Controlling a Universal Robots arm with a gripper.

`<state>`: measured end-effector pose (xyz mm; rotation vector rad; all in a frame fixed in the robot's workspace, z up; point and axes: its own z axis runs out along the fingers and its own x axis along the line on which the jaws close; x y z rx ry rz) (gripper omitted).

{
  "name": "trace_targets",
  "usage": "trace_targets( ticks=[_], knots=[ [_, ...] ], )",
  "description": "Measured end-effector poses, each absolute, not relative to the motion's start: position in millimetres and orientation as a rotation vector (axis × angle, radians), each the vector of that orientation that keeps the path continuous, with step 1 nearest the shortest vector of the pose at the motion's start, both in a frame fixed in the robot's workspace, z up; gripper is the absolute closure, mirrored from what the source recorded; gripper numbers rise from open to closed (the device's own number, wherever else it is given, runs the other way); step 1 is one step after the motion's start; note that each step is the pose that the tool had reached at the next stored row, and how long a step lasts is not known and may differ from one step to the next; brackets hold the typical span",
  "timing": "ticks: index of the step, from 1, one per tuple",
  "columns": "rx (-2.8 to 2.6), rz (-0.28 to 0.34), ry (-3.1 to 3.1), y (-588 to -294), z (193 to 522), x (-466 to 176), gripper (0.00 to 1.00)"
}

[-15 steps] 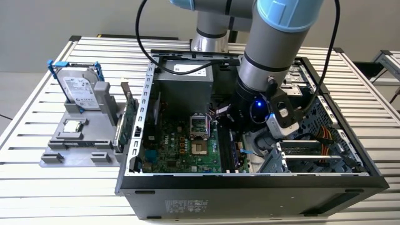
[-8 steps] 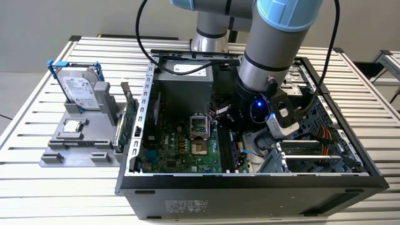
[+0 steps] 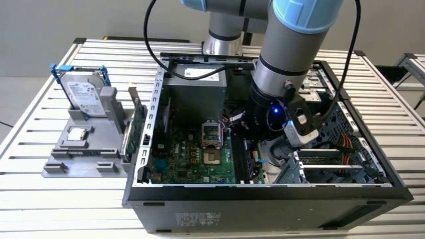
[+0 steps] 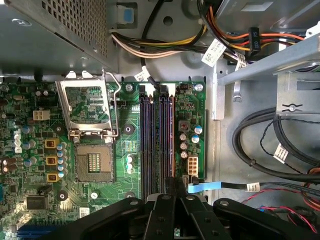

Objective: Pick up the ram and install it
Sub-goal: 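Insert the ram into the slot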

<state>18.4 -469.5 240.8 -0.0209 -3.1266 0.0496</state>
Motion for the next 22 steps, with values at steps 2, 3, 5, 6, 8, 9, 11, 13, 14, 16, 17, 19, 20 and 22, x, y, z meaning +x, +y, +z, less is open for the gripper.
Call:
trace_targets(
  ticks=[2, 3, 5, 6, 8, 9, 11, 13, 14, 16, 17, 19, 20, 22],
  knots=[
    [0.013, 0.05, -3.127, -469.5, 240.8, 18.4, 1.0],
    [0.03, 0.05, -3.127, -469.5, 240.8, 18.4, 1.0],
    [0.062, 0.05, -3.127, -469.5, 240.8, 18.4, 1.0],
    [0.077, 0.05, -3.127, -469.5, 240.8, 18.4, 1.0],
    [0.106, 0.051, -3.126, -469.5, 240.7, 18.3, 1.0],
    [0.12, 0.051, -3.126, -469.5, 240.7, 18.3, 1.0],
    [0.16, 0.051, -3.124, -469.5, 240.7, 18.3, 1.0],
    [0.197, 0.051, -3.123, -469.5, 240.7, 18.3, 1.0],
    [0.215, 0.051, -3.122, -469.5, 240.6, 18.2, 1.0],
    [0.244, 0.051, -3.12, -469.5, 240.7, 18.2, 1.0],
    [0.256, 0.051, -3.119, -469.5, 240.7, 18.2, 1.0],
    [0.27, 0.052, -3.118, -469.5, 240.7, 18.2, 1.0],
    [0.272, 0.052, -3.118, -469.5, 240.7, 18.2, 1.0],
    [0.272, 0.051, -3.118, -469.5, 240.7, 18.2, 1.0]
  ],
)
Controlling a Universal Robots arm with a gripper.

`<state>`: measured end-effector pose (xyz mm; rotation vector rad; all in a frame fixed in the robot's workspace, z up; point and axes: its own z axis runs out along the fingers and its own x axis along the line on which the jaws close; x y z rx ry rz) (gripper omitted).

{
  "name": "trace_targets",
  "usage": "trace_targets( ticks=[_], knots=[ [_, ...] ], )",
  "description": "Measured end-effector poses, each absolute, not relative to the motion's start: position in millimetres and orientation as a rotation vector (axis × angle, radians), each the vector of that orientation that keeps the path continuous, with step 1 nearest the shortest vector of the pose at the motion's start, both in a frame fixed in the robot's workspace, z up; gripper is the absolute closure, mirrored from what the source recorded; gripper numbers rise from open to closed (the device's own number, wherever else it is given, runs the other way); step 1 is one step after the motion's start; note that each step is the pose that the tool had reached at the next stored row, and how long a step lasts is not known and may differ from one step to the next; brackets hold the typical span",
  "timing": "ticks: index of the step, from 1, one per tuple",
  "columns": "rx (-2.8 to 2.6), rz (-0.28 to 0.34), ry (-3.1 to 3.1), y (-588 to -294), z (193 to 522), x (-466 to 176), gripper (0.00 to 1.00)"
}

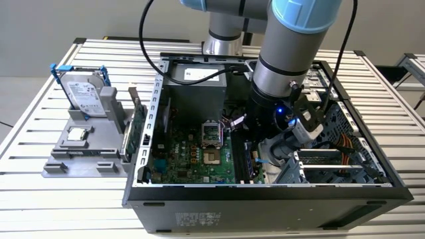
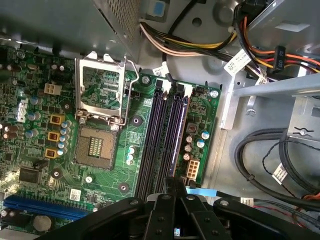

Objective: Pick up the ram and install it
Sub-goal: 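Insert the ram into the slot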

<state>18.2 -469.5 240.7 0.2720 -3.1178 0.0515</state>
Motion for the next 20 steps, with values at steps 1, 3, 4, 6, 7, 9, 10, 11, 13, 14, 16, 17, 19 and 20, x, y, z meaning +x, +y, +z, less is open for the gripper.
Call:
trace_targets(
  ticks=[1, 3, 4, 6, 7, 9, 10, 11, 13, 14, 16, 17, 19, 20],
  knots=[
    [0.272, 0.052, -3.118, -469.5, 240.7, 18.2, 1.0],
    [0.273, 0.051, -3.118, -469.5, 240.7, 18.2, 1.0],
    [0.277, 0.051, -3.117, -469.5, 240.7, 18.2, 1.0],
    [0.299, 0.052, -3.116, -469.5, 240.7, 18.2, 1.0],
    [0.312, 0.052, -3.114, -469.5, 240.7, 18.2, 1.0],
    [0.342, 0.052, -3.112, -469.5, 240.7, 18.2, 1.0],
    [0.358, 0.052, -3.11, -469.5, 240.7, 18.2, 1.0],
    [0.372, 0.052, -3.108, -469.5, 240.7, 18.2, 1.0],
    [0.4, 0.052, -3.105, -469.5, 240.7, 18.2, 1.0],
    [0.413, 0.052, -3.104, -469.5, 240.7, 18.2, 1.0],
    [0.439, 0.052, -3.1, -469.5, 240.7, 18.2, 1.0],
    [0.451, 0.052, -3.099, -469.5, 240.7, 18.2, 1.0],
    [0.475, 0.053, -3.095, -469.5, 240.7, 18.2, 1.0],
    [0.487, 0.053, -3.094, -469.5, 240.7, 18.2, 1.0]
  ],
)
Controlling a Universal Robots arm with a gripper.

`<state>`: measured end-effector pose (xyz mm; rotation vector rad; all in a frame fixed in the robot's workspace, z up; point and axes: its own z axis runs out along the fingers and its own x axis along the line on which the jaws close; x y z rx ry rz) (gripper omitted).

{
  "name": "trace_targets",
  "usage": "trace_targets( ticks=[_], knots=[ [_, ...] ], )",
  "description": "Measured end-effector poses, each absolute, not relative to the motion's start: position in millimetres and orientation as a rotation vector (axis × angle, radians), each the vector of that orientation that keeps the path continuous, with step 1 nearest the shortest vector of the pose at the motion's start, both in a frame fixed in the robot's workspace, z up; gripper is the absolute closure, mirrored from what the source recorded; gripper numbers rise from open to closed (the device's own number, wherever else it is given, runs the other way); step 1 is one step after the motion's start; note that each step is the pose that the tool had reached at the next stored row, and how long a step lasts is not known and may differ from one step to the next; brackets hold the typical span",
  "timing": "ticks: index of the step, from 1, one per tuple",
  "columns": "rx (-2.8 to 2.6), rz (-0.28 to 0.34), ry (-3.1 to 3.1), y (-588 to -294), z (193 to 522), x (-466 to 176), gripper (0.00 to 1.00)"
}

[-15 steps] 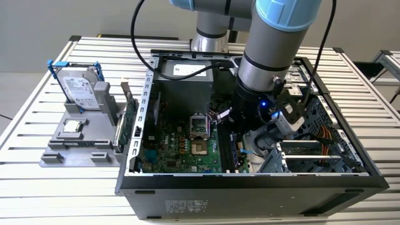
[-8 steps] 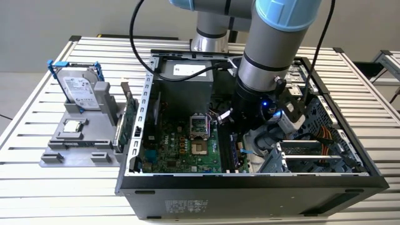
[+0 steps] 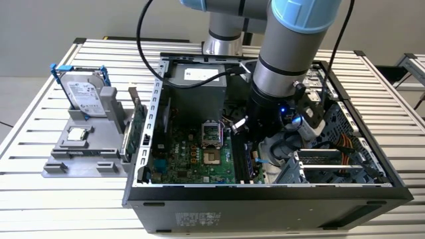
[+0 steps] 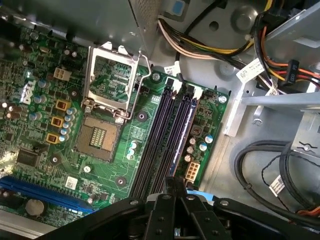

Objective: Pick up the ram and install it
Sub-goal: 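Insert the ram into the slot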

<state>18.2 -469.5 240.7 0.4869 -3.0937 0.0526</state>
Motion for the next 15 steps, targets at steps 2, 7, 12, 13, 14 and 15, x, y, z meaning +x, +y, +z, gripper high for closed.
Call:
trace_targets(
  ticks=[2, 7, 12, 13, 14, 15],
  knots=[
    [0.51, 0.053, -3.09, -469.5, 240.7, 18.2, 1.0],
    [0.557, 0.053, -3.083, -469.5, 240.7, 18.2, 1.0],
    [0.587, 0.053, -3.077, -469.5, 240.7, 18.2, 1.0],
    [0.591, 0.053, -3.077, -469.5, 240.7, 18.2, 1.0],
    [0.594, 0.053, -3.076, -469.5, 240.6, 18.2, 1.0],
    [0.597, 0.053, -3.076, -469.5, 240.6, 18.2, 1.0]
  ],
)
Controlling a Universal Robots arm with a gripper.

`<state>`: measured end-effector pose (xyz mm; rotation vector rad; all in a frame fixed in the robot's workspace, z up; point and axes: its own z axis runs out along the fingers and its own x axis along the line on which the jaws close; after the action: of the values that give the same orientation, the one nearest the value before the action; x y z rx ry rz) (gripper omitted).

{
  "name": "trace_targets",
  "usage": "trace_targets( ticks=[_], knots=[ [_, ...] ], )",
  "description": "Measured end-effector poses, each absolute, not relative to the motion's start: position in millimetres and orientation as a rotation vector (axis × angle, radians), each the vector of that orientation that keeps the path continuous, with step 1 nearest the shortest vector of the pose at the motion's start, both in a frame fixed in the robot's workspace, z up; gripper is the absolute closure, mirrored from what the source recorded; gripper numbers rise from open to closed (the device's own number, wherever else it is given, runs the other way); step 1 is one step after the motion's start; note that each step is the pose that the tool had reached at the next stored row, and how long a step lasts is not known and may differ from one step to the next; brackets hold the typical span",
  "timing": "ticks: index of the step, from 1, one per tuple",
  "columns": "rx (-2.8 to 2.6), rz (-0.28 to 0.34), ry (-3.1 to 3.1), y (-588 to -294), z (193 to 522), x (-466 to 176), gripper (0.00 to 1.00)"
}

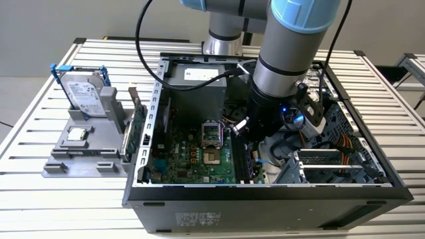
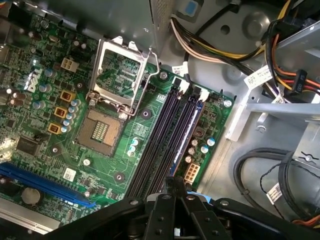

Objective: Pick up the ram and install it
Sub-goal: 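Insert the ram into the slot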

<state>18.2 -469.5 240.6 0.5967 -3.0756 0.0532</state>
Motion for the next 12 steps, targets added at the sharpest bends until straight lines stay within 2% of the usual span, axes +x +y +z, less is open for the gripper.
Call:
trace_targets(
  ticks=[12],
  knots=[
    [0.628, 0.053, -3.07, -469.5, 240.3, 18.2, 1.0]
  ],
)
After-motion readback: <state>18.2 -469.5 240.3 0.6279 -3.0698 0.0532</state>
